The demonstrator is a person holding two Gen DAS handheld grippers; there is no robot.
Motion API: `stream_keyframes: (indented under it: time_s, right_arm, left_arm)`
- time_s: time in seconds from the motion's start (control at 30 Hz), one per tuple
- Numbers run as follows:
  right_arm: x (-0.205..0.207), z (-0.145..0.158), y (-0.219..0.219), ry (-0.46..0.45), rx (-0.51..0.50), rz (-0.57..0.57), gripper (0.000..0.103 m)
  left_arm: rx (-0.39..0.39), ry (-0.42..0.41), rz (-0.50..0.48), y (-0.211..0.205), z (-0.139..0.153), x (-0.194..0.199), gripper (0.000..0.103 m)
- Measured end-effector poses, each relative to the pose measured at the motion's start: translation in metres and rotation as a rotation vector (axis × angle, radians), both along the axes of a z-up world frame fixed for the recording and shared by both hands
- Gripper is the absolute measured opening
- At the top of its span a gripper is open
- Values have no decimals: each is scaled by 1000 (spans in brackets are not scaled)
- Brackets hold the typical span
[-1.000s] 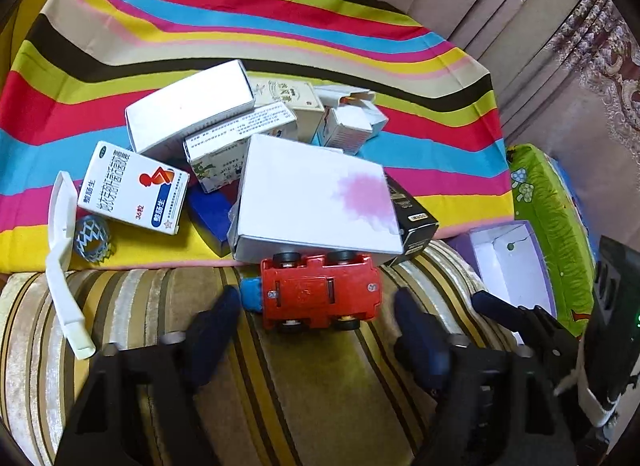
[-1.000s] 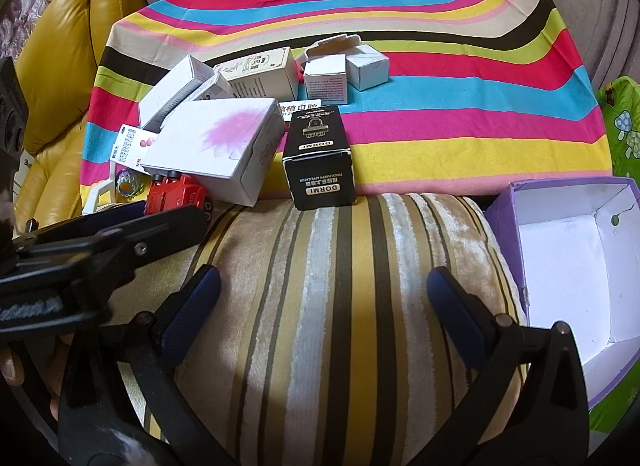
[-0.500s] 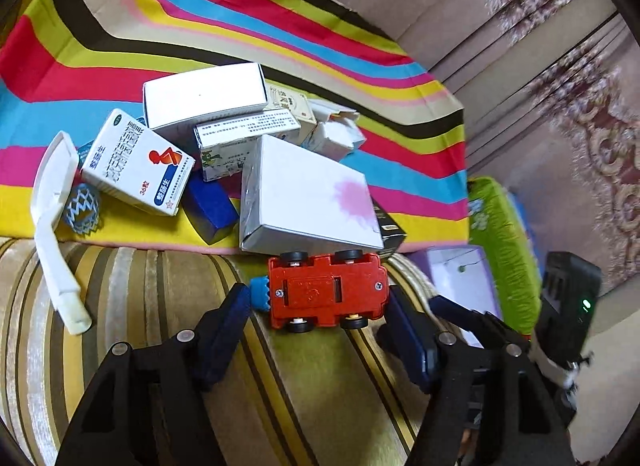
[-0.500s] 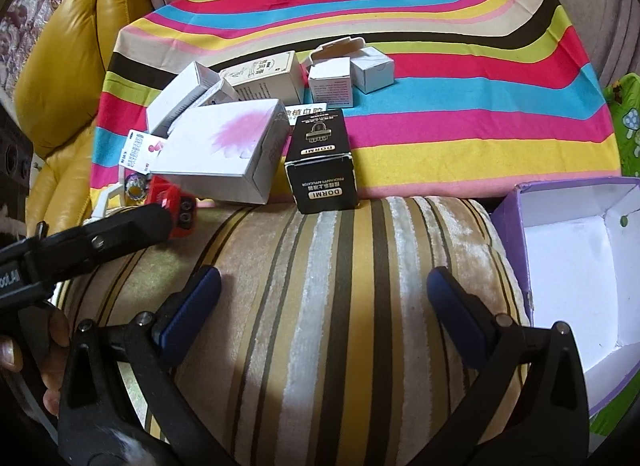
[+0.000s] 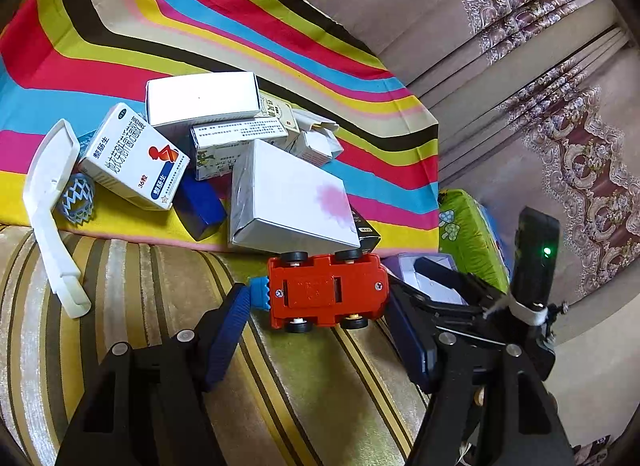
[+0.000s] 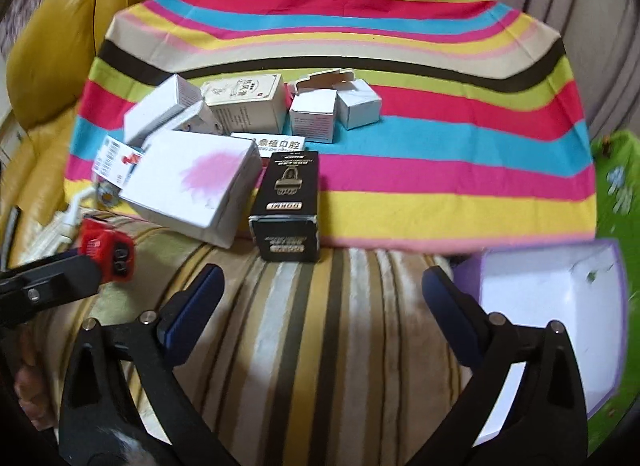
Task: Organize rigid objects
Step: 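Grasp the red toy car with the left gripper while the right gripper approaches the black box, then grasp the black DORMI box with the right gripper while the left gripper holds the car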
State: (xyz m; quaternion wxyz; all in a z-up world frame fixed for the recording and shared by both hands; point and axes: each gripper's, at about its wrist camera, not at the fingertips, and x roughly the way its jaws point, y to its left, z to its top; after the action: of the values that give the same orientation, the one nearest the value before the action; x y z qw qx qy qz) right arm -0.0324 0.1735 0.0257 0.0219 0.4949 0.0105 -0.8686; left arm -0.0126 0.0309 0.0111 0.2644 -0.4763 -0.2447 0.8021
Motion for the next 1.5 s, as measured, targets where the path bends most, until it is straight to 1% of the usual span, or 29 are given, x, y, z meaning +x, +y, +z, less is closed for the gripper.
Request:
stream_keyframes:
  time_s: [0.1, 0.23, 0.43, 0.53, 0.6, 0.67, 0.9, 1.13, 1.23, 1.4, 1.5]
  right_arm:
    - [-7, -3, -3, -5, 19, 26, 95]
    - [-16, -5, -4, -7, 40, 21, 95]
    - [-27, -11, -8, -17, 61, 17, 90]
    - [-32, -14, -8, -29, 60, 18, 78]
    - [-34, -17, -8, -43, 49, 20, 59]
    - [-34, -20, -6, -55, 36, 18, 48]
    - [-23, -15, 2, -24, -6, -3, 46]
    - [6, -1, 23, 23, -47, -66, 43]
    - [19, 4, 36, 34, -68, -100, 43]
    - [44, 10, 61, 48, -94, -165, 43]
    - [62, 13, 78, 56, -90, -207, 43]
  left_arm:
    - [-3, 1, -2, 0, 0, 0, 69]
    - [-3, 4, -4, -1, -1, -1, 69]
    - [-2, 5, -4, -1, -2, -1, 69]
    - [-2, 5, -3, -1, -2, -1, 69]
    - [-2, 5, -3, -1, -2, -1, 69]
    - [-3, 6, -3, -1, -2, -1, 69]
    - [-12, 13, -10, 1, -1, 1, 69]
    - [-24, 21, -47, 13, 2, 7, 69]
    - [-19, 16, -79, 26, 4, 8, 69]
    - [-27, 16, -163, 57, 8, 14, 69]
    - [-35, 15, -217, 79, 9, 18, 69]
